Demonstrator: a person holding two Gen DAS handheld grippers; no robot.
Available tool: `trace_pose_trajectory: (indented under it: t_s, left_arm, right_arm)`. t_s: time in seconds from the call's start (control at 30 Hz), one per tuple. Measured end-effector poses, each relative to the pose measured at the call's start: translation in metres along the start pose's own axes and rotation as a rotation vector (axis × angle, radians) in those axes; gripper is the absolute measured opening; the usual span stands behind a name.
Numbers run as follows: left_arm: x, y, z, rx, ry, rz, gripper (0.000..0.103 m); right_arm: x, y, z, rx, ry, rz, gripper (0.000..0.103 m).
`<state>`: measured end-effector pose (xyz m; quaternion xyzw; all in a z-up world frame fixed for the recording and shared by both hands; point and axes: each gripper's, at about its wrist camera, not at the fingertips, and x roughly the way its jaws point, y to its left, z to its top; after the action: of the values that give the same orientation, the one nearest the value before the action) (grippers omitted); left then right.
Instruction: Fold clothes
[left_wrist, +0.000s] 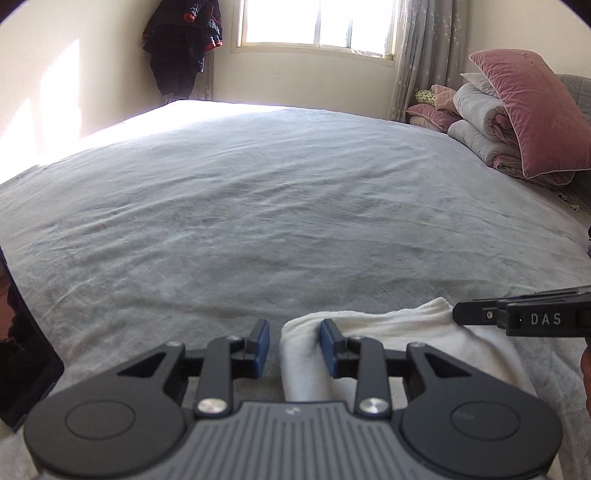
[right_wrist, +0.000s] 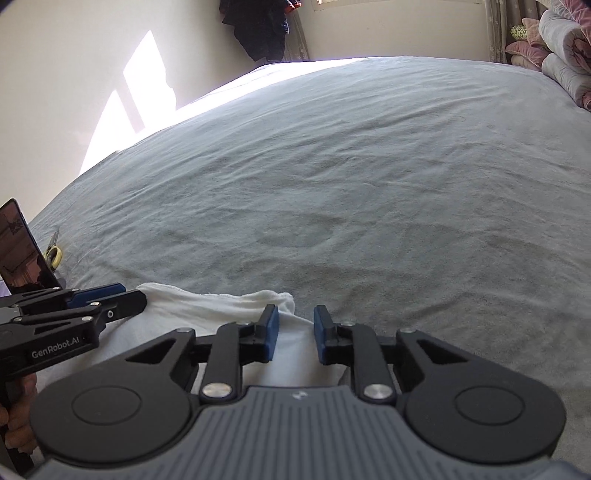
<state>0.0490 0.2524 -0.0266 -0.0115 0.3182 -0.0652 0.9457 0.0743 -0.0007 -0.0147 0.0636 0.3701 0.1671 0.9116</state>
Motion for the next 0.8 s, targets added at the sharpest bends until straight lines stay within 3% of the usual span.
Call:
trace_pose_trajectory:
  t_s: [0.17, 0.4, 0.57, 0.8]
  left_arm:
    - [-0.032, 0.007, -0.002, -0.008, -0.051, -0.034, 0.032]
    - [-0.069, -0.008, -0.028, 0.117, -0.085, -0.153, 0.028]
    - [-0.059, -0.012, -0.053, 0.219, -0.021, -0.092, 0.029]
    - [-0.055, 0.000, -0.059, 0.163, -0.005, -0.101, 0.037]
  right_arm:
    - [-0.028, -0.008, -0.004, 0.005, -0.035, 0.025, 0.025]
    - [-0.069, 0.029, -0.038, -0.107, -0.054, 0.116, 0.026]
    - [-0.073, 0.053, -0.070, -0.254, -0.024, 0.107, 0.026]
    - [-0.093, 0.042, -0.104, -0.293, -0.033, 0.099, 0.031]
